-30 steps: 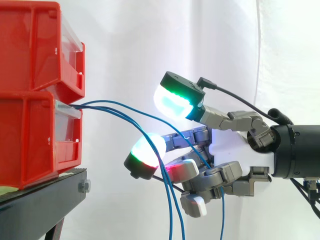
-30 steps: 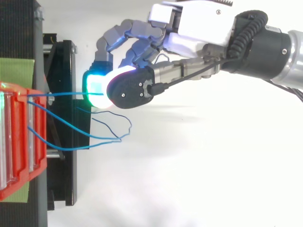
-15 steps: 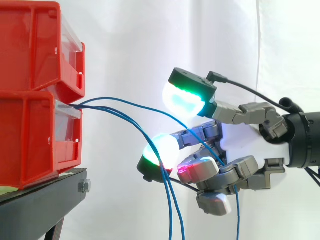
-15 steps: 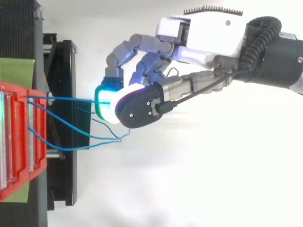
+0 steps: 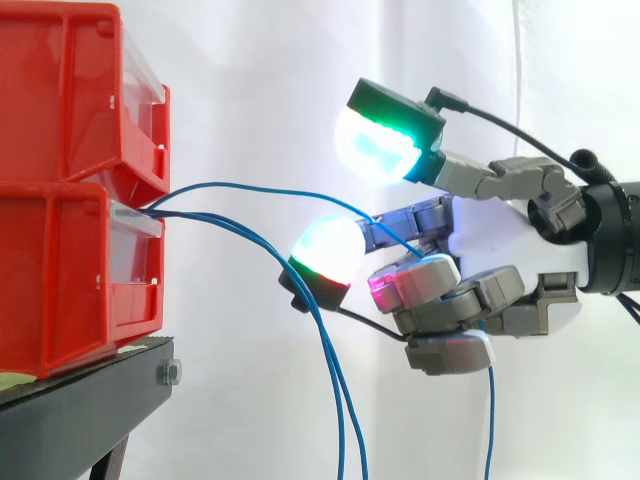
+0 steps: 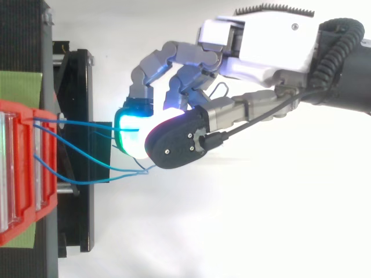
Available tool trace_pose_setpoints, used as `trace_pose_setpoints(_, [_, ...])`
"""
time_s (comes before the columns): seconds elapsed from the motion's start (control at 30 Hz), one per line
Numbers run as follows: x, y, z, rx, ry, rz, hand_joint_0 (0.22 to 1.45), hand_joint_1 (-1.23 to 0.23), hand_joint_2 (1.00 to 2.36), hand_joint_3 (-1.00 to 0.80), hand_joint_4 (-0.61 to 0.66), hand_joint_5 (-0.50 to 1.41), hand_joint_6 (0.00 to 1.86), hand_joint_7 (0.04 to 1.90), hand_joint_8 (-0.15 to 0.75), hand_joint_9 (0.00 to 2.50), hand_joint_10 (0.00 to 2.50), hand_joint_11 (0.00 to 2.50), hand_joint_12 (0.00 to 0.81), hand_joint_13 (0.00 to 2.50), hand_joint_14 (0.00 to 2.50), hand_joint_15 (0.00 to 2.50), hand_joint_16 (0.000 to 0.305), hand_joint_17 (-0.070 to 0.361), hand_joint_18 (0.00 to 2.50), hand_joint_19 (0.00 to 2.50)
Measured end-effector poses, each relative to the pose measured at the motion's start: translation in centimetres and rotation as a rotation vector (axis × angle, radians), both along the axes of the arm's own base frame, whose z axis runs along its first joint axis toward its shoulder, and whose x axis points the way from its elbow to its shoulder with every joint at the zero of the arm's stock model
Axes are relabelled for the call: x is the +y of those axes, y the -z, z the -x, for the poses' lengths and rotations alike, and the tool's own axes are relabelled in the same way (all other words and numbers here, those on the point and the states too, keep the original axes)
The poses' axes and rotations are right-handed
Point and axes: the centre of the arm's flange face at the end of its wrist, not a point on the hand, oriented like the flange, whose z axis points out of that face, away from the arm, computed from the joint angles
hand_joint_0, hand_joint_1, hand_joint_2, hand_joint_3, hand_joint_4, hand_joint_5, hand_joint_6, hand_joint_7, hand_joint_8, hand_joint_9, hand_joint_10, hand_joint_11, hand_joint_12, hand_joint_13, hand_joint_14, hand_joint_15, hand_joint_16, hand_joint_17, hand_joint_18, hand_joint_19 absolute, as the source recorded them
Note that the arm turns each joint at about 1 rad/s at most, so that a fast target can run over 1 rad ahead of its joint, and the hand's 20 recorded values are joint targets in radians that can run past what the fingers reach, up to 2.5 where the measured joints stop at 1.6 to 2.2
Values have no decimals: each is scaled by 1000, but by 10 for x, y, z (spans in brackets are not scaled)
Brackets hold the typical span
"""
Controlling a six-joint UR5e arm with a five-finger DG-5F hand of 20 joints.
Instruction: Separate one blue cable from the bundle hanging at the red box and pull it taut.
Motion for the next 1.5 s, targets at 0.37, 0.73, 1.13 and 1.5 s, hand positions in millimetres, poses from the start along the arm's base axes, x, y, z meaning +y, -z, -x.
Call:
trace_pose_setpoints(0.37, [1,-5,1,-6,13,-5,625,-634,1022,-156,143,-222,931,925,329,694,1085,1183,345,771,2500,1120,41,91,1185,1488])
trace_pose_setpoints(0.73, [1,-6,1,-7,13,-6,686,-757,1017,-250,103,-226,956,899,320,644,1214,1158,345,727,2485,1167,41,91,1136,1466])
trace_pose_setpoints(1.13, [-6,-5,1,-11,75,-12,546,-477,1000,-500,159,-213,940,904,352,706,1284,1106,360,752,2500,1080,42,95,1153,1486])
trace_pose_setpoints(1.5, [-15,-5,3,-20,148,-83,621,-626,1017,-253,148,-210,946,956,331,715,1252,1165,347,766,2477,1141,40,91,1145,1491])
